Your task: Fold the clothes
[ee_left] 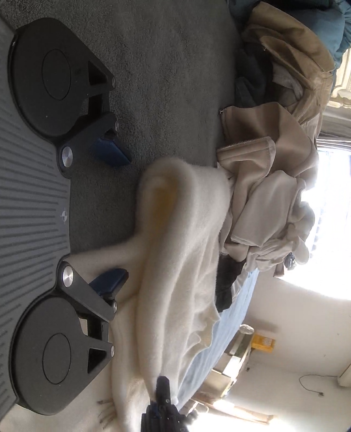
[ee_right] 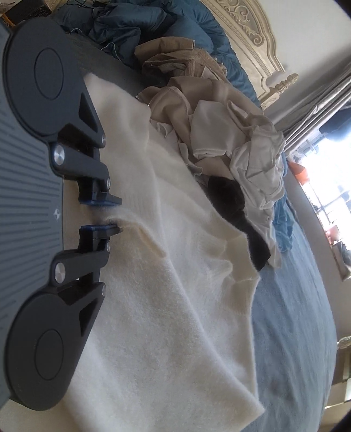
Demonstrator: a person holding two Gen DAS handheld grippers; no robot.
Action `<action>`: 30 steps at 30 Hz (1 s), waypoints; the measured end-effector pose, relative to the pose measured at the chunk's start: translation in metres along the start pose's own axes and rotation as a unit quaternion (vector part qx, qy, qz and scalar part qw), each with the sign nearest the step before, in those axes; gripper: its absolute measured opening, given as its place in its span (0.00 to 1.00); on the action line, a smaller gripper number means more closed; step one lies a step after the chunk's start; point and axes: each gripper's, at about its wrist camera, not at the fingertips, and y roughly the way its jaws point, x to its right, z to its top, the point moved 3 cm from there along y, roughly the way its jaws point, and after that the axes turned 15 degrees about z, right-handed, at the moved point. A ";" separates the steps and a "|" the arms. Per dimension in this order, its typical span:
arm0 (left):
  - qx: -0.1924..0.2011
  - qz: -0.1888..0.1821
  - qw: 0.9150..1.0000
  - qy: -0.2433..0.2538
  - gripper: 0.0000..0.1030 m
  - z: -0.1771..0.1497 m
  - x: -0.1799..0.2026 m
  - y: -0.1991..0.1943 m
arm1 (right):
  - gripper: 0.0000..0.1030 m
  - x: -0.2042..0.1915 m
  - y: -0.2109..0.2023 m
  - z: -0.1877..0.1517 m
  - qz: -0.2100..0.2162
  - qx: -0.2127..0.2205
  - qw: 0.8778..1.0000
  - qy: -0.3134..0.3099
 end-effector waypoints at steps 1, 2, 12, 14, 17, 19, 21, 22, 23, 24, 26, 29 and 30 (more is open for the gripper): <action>0.000 -0.002 1.000 -0.002 0.82 0.000 0.000 0.000 | 0.14 -0.006 -0.007 0.003 0.002 0.009 1.000 -0.013; 0.000 -0.003 1.000 -0.005 0.82 0.000 -0.001 0.000 | 0.14 -0.011 -0.016 0.007 0.004 0.019 1.000 -0.022; 0.001 0.003 1.000 0.000 0.83 -0.001 0.001 0.001 | 0.13 -0.028 -0.105 0.043 -0.024 0.099 0.990 -0.096; 0.001 0.005 1.000 0.003 0.83 -0.001 0.002 0.001 | 0.13 -0.024 -0.112 0.045 -0.038 0.102 0.988 -0.108; 0.001 0.005 1.000 0.005 0.84 -0.001 0.002 0.001 | 0.13 -0.013 -0.116 0.044 -0.056 0.098 0.987 -0.117; 0.001 0.006 1.000 0.005 0.84 -0.001 0.002 0.001 | 0.13 0.000 -0.114 0.039 -0.073 0.092 0.986 -0.117; 0.002 0.006 1.000 0.006 0.84 -0.001 0.002 0.001 | 0.13 0.012 -0.111 0.036 -0.077 0.085 0.988 -0.104; 0.001 0.004 1.000 0.004 0.84 -0.001 0.001 0.001 | 0.13 0.019 -0.109 0.034 -0.080 0.082 0.989 -0.096; 0.000 0.001 1.000 -0.002 0.84 0.000 -0.001 0.000 | 0.13 0.023 -0.109 0.032 -0.081 0.081 0.989 -0.093; -0.001 -0.003 1.000 -0.008 0.84 0.001 -0.003 0.000 | 0.13 0.028 -0.108 0.031 -0.083 0.080 0.989 -0.090; -0.004 -0.004 1.000 -0.015 0.84 0.005 -0.004 0.000 | 0.13 0.030 -0.113 0.032 -0.075 0.091 0.989 -0.085; -0.005 0.007 1.000 -0.012 0.85 0.011 0.000 0.002 | 0.13 0.026 -0.121 0.038 -0.062 0.105 0.989 -0.086; -0.006 0.015 1.000 0.000 0.86 0.014 0.005 0.005 | 0.13 0.023 -0.122 0.039 -0.060 0.107 0.988 -0.091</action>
